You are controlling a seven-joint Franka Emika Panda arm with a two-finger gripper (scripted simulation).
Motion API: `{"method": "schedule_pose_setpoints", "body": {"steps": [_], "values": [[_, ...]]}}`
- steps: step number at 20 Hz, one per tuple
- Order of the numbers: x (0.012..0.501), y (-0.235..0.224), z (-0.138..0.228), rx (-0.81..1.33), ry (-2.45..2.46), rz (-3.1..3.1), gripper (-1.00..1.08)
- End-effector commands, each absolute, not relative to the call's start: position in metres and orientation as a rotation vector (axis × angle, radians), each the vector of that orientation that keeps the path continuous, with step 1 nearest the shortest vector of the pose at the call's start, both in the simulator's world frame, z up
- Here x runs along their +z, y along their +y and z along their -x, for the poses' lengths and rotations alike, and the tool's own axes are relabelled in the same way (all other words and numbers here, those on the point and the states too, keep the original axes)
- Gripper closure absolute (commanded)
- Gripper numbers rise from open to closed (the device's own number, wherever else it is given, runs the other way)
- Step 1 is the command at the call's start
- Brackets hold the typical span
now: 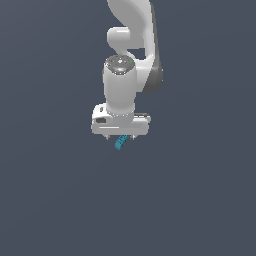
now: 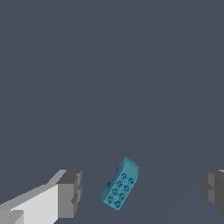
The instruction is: Pick up the object and move it to a goal position.
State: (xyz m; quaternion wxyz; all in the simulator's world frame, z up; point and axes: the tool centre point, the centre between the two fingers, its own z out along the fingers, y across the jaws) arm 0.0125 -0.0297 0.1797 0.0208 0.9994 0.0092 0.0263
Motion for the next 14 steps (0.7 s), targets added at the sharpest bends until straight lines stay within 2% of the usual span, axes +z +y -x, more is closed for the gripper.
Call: {"method": "schedule_pose_setpoints", "body": {"steps": [1,9,14], "values": [[0.18,-0.03,-0.012,0.081,0.028,-3.099,-0.92],[0.192,-0.058,-0.015,0.087,-0.021,-3.071,-0.92],[0.19,-0.056,-0.014,0.086,-0.028,-3.073,-0.92]]}}
